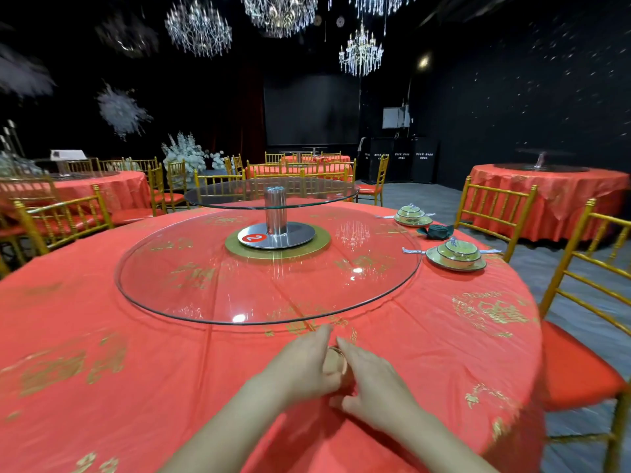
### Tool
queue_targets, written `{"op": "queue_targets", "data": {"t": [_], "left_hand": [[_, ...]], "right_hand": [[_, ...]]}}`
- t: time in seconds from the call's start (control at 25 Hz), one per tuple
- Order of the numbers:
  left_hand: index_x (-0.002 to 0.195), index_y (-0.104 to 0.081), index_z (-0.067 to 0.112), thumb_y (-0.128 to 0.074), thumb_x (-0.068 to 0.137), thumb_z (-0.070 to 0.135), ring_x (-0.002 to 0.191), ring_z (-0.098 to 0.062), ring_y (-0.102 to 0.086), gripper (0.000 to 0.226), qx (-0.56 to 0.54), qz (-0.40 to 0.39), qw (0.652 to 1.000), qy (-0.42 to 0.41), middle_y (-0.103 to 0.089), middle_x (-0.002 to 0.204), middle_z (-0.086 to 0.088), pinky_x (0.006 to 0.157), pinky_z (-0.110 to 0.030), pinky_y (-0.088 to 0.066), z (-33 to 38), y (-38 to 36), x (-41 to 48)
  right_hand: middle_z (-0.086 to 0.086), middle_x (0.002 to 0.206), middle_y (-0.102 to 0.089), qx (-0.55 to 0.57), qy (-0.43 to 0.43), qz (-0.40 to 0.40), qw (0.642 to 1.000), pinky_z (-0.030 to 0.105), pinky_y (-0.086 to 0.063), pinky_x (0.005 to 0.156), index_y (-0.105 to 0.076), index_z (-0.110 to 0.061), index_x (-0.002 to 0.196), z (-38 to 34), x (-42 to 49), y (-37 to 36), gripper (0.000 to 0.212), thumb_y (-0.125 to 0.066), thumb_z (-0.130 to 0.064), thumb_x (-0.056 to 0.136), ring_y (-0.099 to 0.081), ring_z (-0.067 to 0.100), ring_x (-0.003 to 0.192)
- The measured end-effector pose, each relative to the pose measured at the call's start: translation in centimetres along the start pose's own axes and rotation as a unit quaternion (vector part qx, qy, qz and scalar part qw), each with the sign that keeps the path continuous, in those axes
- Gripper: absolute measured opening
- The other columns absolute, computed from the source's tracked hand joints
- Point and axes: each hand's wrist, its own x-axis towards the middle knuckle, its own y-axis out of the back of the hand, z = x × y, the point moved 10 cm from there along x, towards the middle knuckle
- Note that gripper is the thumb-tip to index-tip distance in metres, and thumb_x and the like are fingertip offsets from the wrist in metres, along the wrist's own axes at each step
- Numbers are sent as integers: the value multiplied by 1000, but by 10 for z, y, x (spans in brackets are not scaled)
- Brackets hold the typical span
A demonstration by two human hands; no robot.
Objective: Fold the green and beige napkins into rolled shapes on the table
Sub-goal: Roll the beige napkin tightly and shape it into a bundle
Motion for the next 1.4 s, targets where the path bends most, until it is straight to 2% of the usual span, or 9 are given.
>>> {"op": "queue_targets", "data": {"t": [0.2, 0.36, 0.52, 0.72, 0.84, 0.92, 1.04, 1.24, 1.4], "left_hand": [[112, -54, 6, -39, 96, 18, 71, -17, -57, 26, -297, 19, 948, 111, -58, 103, -15, 55, -33, -50, -13, 35, -11], [96, -65, 8, -17, 96, 55, 73, -20, -66, 67, -461, 82, 865, 177, -69, 90, -11, 53, -25, -47, -41, 37, -28], [101, -64, 14, -16, 78, 66, 74, -15, -64, 74, -455, 100, 872, 153, -69, 81, 0, 59, -25, -42, -39, 24, -37], [90, -64, 28, -47, 96, 33, 81, -12, -64, 18, -383, 234, 892, 61, -69, 87, 6, 65, -19, -45, -26, 45, -45], [85, -62, 28, -58, 91, 19, 77, -2, -62, 11, -324, 332, 885, 28, -67, 82, 10, 69, -18, -47, -17, 73, -51], [81, -60, 26, -59, 90, 15, 72, -2, -60, 14, -306, 380, 873, 11, -65, 76, 10, 66, -18, -46, -7, 86, -56], [80, -58, 25, -60, 89, 16, 72, -2, -58, 13, -290, 369, 883, 9, -63, 75, 11, 68, -21, -46, 7, 84, -49], [88, -54, 27, -63, 88, 19, 79, 1, -62, 12, -355, 377, 854, 53, -65, 85, 10, 69, -17, -45, 0, 77, -45], [96, -53, 24, -67, 85, 24, 79, -11, -63, 18, -397, 366, 836, 93, -64, 81, 2, 70, -25, -47, -5, 76, -36]], "right_hand": [[-10, 94, -67, 102, -87, 76, 988, 31, -44, 79, -52, -33, 106, 10, -1, 10, 61, -55, -70, 57, -62, 15, 96], [-8, 77, -58, 197, -106, 43, 974, 37, -52, 71, -57, -36, 76, 12, -3, 1, 41, -66, -66, 50, -61, 13, 77], [-11, 89, -63, 153, -104, 35, 982, 34, -48, 78, -50, -33, 90, 10, -5, 6, 52, -62, -68, 53, -61, 14, 88], [-13, 98, -59, 142, -86, 23, 986, 35, -47, 85, -50, -35, 102, 5, -5, 8, 62, -59, -70, 52, -57, 12, 95], [-7, 111, -57, 220, -85, 67, 969, 29, -44, 90, -53, -27, 117, 3, -7, 36, 80, -60, -72, 51, -55, 10, 102], [-1, 99, -66, 324, -69, 149, 932, 32, -49, 86, -64, -22, 102, 5, -5, 67, 58, -57, -69, 69, -61, 14, 91], [-10, 85, -68, 375, -57, 212, 900, 38, -52, 83, -66, -30, 83, 2, 5, 101, 16, -53, -26, 92, -64, 13, 85], [-10, 83, -69, 348, -42, 162, 923, 33, -52, 82, -70, -21, 93, -11, 24, 95, 10, -65, -18, 84, -65, 8, 83], [-14, 57, -59, 346, -48, 168, 922, 28, -45, 65, -66, -26, 72, -13, 19, 91, 18, -67, -10, 79, -53, 3, 59]]}}
